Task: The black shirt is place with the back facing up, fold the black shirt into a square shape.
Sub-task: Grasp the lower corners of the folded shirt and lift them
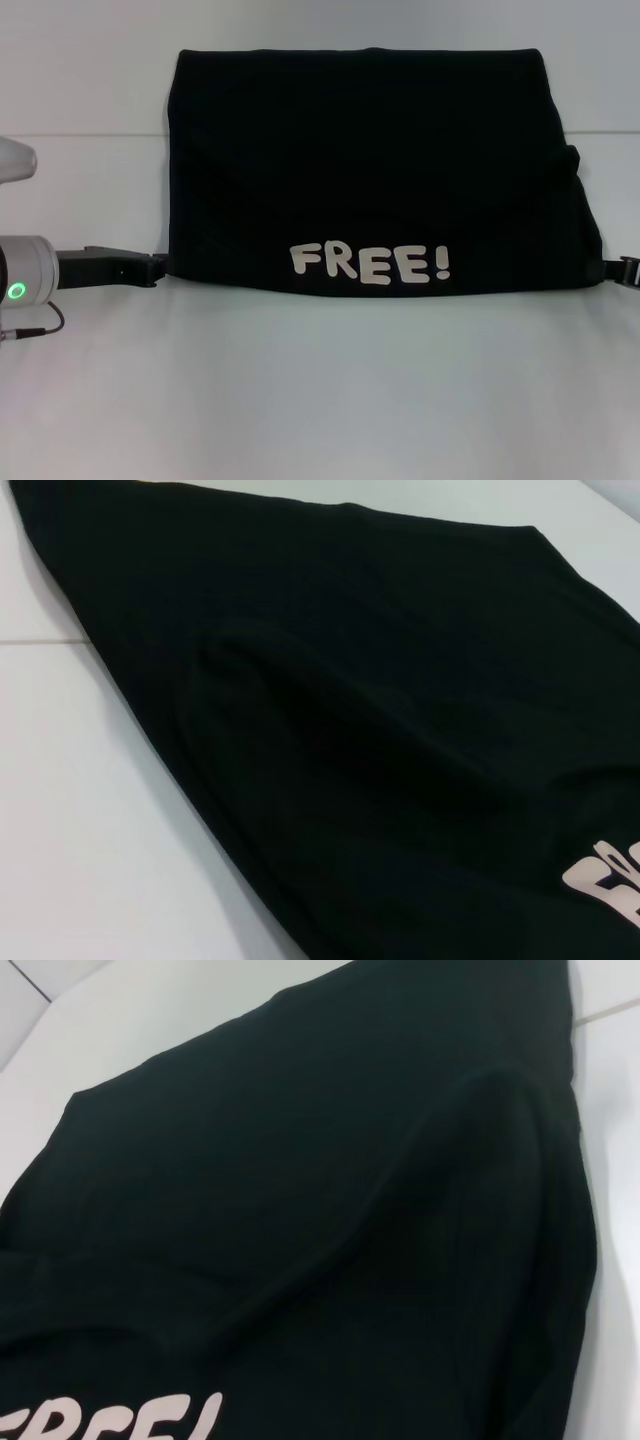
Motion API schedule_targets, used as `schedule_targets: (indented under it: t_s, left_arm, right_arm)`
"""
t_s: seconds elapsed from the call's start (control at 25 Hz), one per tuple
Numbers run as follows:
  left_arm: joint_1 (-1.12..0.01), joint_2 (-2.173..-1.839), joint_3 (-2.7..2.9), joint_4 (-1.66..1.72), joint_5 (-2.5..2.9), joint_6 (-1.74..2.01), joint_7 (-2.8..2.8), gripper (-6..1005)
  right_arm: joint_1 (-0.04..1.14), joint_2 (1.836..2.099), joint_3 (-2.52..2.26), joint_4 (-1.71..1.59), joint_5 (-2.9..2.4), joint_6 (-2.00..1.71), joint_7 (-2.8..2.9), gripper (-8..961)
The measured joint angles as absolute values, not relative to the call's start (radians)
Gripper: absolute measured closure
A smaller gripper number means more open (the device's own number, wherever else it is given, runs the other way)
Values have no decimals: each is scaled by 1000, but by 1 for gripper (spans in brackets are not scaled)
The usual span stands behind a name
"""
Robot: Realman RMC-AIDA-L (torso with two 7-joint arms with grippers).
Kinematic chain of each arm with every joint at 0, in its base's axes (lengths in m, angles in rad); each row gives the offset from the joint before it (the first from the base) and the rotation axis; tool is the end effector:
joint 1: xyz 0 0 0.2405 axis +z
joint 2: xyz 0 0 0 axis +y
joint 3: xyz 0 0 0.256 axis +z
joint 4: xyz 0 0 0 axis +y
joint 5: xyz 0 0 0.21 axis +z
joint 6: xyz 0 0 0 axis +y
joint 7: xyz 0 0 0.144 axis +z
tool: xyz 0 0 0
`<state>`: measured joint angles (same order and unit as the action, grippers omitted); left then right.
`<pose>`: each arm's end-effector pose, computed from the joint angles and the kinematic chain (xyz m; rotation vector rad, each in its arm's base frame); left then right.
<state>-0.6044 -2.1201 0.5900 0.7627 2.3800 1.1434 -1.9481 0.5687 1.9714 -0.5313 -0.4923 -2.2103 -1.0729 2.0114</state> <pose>-0.3030 0.3802 0.0114 -2.2601 -1.2196 -0.2793 0.3536 0.3691 0.0354 -1.9989 1.5341 0.4589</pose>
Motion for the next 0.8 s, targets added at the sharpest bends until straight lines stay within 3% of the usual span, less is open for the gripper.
schedule_targets:
  t_s: [0.32, 0.8]
  left_arm:
    - [-571, -2126, 528, 788, 2353, 1261, -1929, 999]
    - [-494, -2120, 484, 845, 2350, 1649, -1857, 999]
  right_arm:
    - [506, 1959, -464, -515, -2211, -1199, 1952, 928]
    - [340, 1920, -364, -559, -2211, -1497, 1821, 923]
